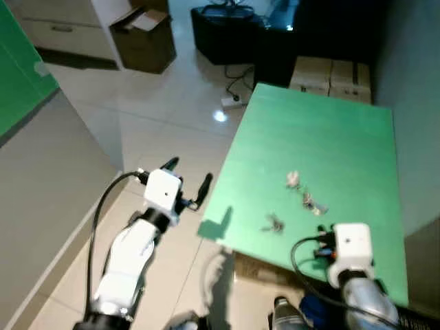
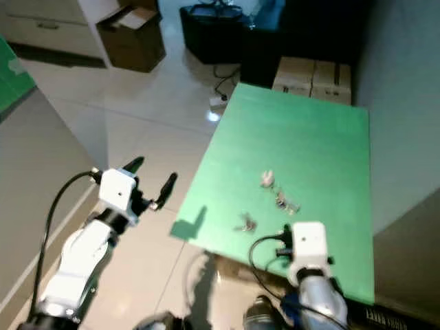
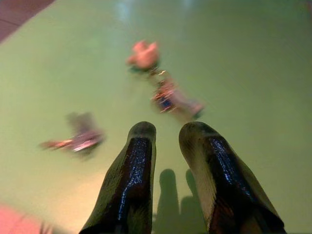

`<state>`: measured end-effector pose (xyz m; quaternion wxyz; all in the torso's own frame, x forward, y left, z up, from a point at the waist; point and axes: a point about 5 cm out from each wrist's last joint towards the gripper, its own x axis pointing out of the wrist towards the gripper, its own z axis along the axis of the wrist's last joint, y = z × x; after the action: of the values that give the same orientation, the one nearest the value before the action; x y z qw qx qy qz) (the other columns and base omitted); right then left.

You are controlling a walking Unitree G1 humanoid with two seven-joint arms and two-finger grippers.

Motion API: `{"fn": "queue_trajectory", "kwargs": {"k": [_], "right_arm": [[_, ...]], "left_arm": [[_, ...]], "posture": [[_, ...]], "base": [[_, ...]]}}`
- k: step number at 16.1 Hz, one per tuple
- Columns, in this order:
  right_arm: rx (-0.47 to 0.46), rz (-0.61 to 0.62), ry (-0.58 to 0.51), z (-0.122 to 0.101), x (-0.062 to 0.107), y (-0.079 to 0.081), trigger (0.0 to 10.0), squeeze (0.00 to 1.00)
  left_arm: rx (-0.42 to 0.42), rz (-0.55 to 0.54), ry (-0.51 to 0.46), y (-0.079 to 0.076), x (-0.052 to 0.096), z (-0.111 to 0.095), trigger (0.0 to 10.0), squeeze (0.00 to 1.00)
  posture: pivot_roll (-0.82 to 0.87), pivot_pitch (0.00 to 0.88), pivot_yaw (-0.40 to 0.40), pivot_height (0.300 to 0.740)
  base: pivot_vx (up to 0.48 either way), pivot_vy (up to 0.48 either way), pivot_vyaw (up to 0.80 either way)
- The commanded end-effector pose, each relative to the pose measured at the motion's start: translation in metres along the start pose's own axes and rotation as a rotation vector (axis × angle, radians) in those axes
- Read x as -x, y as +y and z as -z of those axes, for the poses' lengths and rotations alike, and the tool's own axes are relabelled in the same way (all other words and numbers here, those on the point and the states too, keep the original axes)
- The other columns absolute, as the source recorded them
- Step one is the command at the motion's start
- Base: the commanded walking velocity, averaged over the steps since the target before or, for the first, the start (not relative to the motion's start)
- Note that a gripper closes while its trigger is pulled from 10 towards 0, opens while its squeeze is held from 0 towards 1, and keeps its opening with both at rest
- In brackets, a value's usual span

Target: Hang keys on a hook

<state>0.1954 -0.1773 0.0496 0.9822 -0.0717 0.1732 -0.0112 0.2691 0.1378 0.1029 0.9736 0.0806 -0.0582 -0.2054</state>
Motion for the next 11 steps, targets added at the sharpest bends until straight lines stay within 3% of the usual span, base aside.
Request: {"fn": "queue_trajectory", "kwargs": {"k": [1, 4, 5, 8, 11], "right_arm": [[-0.010, 0.015, -0.011, -0.002, 0.002, -0.003, 10.0, 0.00], [-0.017, 0.028, -0.016, -0.004, 0.005, -0.004, 10.0, 0.00], [-0.016, 0.029, -0.017, -0.004, 0.006, -0.004, 10.0, 0.00], [0.006, 0.030, -0.023, -0.005, 0.006, -0.007, 10.0, 0.00], [0.072, -0.035, -0.084, -0.019, 0.003, 0.000, 10.0, 0.00]], "left_arm": [[-0.013, 0.014, 0.004, -0.001, -0.002, 0.000, 10.0, 0.00], [-0.014, 0.033, -0.005, -0.004, -0.007, -0.002, 10.0, 0.00], [-0.046, 0.038, -0.020, -0.007, -0.007, -0.004, 10.0, 0.00], [-0.037, 0.017, -0.018, -0.009, -0.007, -0.002, 10.0, 0.00], [-0.011, -0.058, -0.001, -0.004, -0.003, 0.001, 10.0, 0.00]], "posture": [[-0.20, 0.162, 0.103, 0.740], [-0.21, 0.172, 0.112, 0.740], [-0.21, 0.169, 0.112, 0.740], [-0.21, 0.171, 0.102, 0.740], [-0.21, 0.169, 0.083, 0.740]], "base": [[0.000, 0.480, -0.48], [0.000, 0.479, -0.61], [0.000, 0.000, -0.68], [0.000, -0.480, -0.34], [0.000, 0.000, 0.00]]}}
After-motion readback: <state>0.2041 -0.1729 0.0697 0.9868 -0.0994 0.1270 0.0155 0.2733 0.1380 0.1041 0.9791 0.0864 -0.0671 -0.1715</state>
